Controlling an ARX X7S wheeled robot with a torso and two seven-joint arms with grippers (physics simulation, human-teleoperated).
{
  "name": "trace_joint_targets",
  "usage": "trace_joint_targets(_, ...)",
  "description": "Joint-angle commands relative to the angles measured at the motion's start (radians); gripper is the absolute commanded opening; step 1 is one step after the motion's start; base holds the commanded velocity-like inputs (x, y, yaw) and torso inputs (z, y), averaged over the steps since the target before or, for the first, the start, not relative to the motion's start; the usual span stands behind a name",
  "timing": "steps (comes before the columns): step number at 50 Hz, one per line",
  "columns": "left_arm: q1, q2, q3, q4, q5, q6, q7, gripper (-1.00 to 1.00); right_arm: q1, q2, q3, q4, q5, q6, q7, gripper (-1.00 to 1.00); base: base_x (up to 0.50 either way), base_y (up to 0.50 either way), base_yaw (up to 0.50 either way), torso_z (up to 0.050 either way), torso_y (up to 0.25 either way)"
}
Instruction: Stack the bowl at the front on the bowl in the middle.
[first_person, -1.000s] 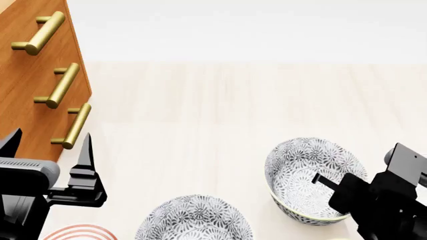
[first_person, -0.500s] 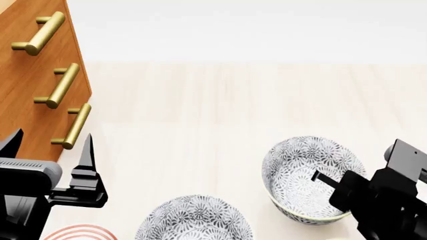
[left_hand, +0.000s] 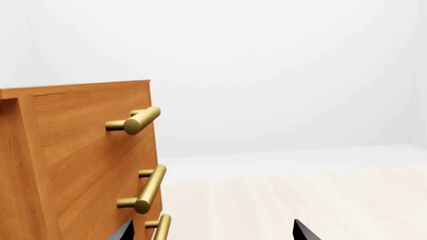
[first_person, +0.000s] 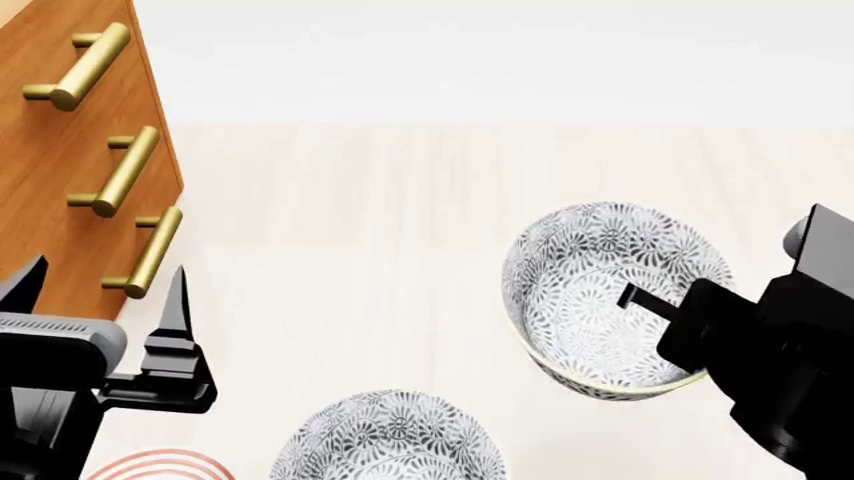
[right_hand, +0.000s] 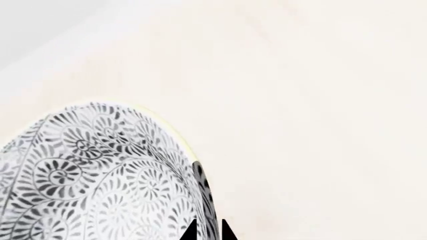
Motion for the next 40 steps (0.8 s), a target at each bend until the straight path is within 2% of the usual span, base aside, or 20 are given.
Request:
trace_joint_targets(1,-0.007,-0.002,0.003,0.000,-0.004,-0.003,-0.007,1.00,0.031,0.012,0.035,-0.172,0.241,0.179,0.177,-1.00,0.00,0.00,0.00,0.000,0.000)
trace_joint_targets(4,-0.009,-0.004,0.000,0.006,-0.008,-0.009,-0.009,1.00,0.031,0.065,0.015,-0.155,0.574,0.179,0.441,-1.00,0.00,0.00,0.00,0.000,0.000)
trace_joint_targets(8,-0.014,-0.004,-0.001,0.005,-0.011,-0.011,-0.012,1.00,0.039,0.105,-0.015,-0.147,0.851,0.176,0.678,-1.00,0.00,0.00,0.00,0.000,0.000)
trace_joint_targets(16,-0.015,-0.005,0.000,0.006,-0.014,-0.012,-0.017,1.00,0.035,0.144,-0.068,-0.185,1.204,0.158,0.958,-1.00,0.00,0.00,0.00,0.000,0.000)
trace_joint_targets(28,-0.012,-0.005,0.002,-0.001,-0.017,-0.003,-0.024,1.00,-0.040,0.147,-0.189,-0.271,1.428,0.125,1.033,-1.00,0.00,0.00,0.00,0.000,0.000)
trace_joint_targets(40,-0.013,-0.006,0.003,0.016,-0.026,-0.014,-0.033,1.00,-0.096,0.122,-0.251,-0.324,1.391,0.123,0.962,-1.00,0.00,0.00,0.00,0.000,0.000)
